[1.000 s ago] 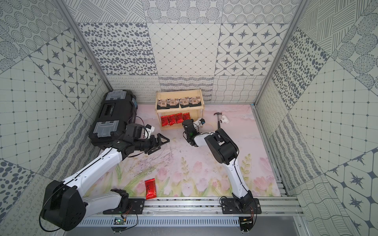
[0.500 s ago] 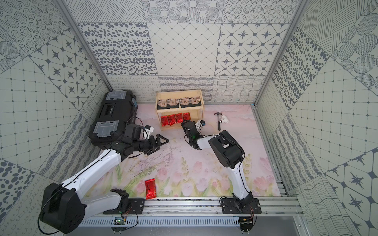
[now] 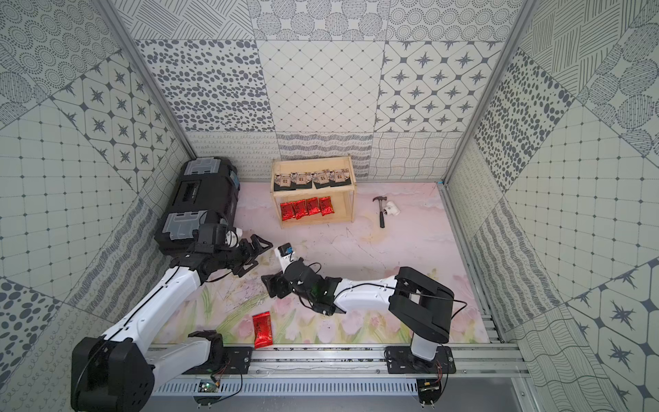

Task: Place the tea bags on the shelf by color
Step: Move the tea bag to the center of the board.

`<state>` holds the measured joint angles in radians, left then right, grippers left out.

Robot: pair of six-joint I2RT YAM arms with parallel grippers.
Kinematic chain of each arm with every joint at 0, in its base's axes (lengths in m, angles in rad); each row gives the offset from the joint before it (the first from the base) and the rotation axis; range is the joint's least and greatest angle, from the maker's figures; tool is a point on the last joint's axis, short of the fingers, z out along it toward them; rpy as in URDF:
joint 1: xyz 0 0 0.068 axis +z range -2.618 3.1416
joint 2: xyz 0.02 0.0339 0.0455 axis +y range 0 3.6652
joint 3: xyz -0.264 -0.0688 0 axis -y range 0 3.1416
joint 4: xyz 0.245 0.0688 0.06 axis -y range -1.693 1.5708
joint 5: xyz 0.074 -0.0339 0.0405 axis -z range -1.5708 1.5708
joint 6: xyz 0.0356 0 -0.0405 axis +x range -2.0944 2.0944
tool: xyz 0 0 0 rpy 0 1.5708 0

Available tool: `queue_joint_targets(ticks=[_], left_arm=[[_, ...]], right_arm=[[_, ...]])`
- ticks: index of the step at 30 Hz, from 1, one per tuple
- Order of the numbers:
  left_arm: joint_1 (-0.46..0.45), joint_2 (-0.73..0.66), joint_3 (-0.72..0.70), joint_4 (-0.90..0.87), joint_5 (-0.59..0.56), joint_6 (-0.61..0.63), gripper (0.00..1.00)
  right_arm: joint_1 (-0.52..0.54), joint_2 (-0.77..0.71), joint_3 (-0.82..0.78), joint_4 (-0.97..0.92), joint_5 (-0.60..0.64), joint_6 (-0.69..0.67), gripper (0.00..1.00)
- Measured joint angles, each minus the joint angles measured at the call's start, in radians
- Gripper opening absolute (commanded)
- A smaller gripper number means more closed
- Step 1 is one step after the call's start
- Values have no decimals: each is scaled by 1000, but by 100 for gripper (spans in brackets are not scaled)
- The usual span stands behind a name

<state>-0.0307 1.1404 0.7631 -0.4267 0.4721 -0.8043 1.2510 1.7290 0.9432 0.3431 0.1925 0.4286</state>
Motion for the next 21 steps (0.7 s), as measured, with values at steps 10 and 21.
queue_joint_targets(ticks=[10,21], left_arm=[[72,-13,-16,-23,4,-23,97],[88,-37,-45,-37,16,-33,97]], right_arm=[[173,135,14,-95,11,-371,99],[167,199,61,-121,29,-448,99]])
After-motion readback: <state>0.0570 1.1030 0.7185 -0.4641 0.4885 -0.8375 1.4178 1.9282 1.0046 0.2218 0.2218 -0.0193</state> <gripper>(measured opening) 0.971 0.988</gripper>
